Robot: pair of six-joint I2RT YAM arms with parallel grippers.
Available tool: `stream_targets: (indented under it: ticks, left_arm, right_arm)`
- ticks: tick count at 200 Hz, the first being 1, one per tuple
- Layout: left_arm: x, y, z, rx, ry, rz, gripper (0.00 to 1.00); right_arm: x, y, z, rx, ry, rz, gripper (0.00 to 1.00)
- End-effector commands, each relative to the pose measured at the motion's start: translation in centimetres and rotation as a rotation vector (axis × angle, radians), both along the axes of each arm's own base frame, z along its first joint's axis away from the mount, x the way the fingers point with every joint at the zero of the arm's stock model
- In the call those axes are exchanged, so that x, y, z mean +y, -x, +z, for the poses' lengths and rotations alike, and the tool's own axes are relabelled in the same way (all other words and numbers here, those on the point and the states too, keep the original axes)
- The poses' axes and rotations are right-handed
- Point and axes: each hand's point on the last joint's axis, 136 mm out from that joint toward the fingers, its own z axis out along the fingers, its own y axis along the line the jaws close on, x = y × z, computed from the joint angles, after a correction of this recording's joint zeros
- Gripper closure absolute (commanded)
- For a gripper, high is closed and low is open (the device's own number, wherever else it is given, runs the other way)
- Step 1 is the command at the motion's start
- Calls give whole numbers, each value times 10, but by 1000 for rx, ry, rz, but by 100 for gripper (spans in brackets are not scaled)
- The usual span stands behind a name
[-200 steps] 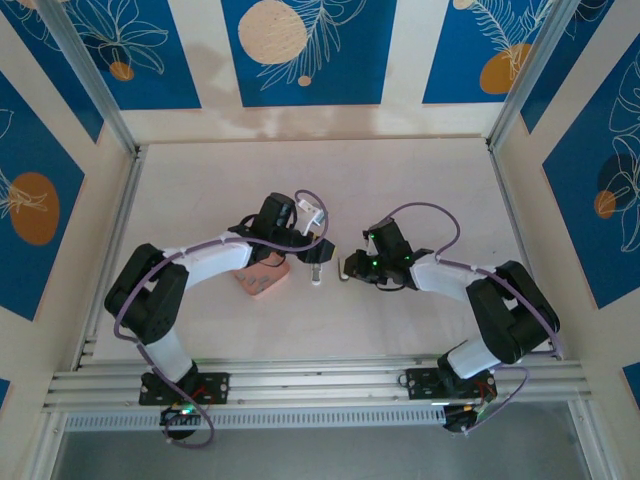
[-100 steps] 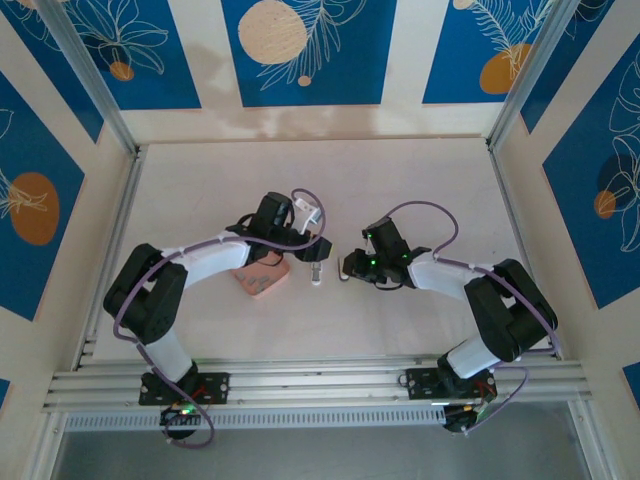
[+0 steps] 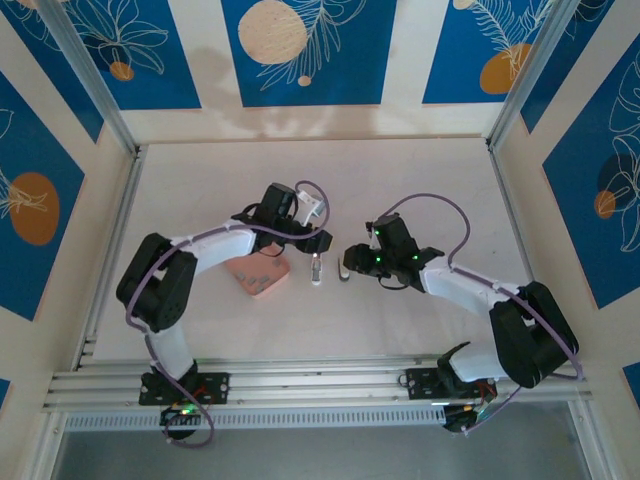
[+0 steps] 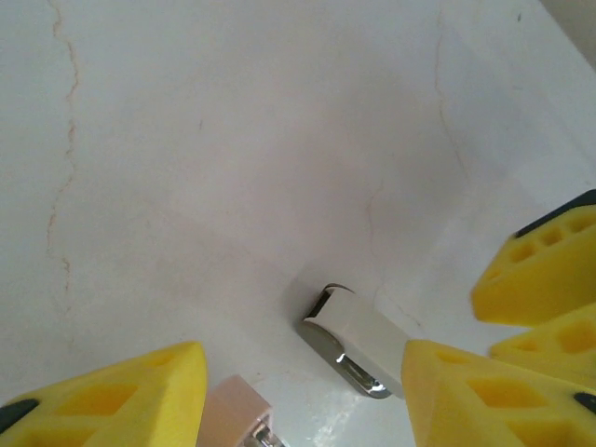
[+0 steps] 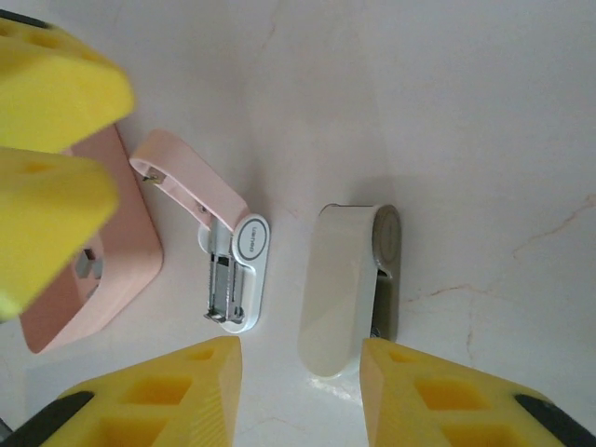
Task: Load the staples into the stapler
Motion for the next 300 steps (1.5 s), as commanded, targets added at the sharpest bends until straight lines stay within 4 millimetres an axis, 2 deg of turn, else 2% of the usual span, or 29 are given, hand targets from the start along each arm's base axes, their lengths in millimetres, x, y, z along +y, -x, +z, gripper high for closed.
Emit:
stream_targets:
  ticks: [1, 39, 170, 300]
  left_arm:
    - [0, -6, -8, 8, -35, -33, 43]
    - [-4, -4, -21, 44, -68, -88, 43]
    - [-5, 26, -9, 64, -19, -217, 47]
    - [6, 65, -23, 142, -49, -275, 48]
  right_arm:
    - [-7, 3, 1, -9, 8, -8, 61]
    - [-11, 6, -2, -5, 5, -17, 61]
    - [-13, 7, -3, -4, -17, -25, 62]
    - [10, 1, 4, -9, -22, 29, 62]
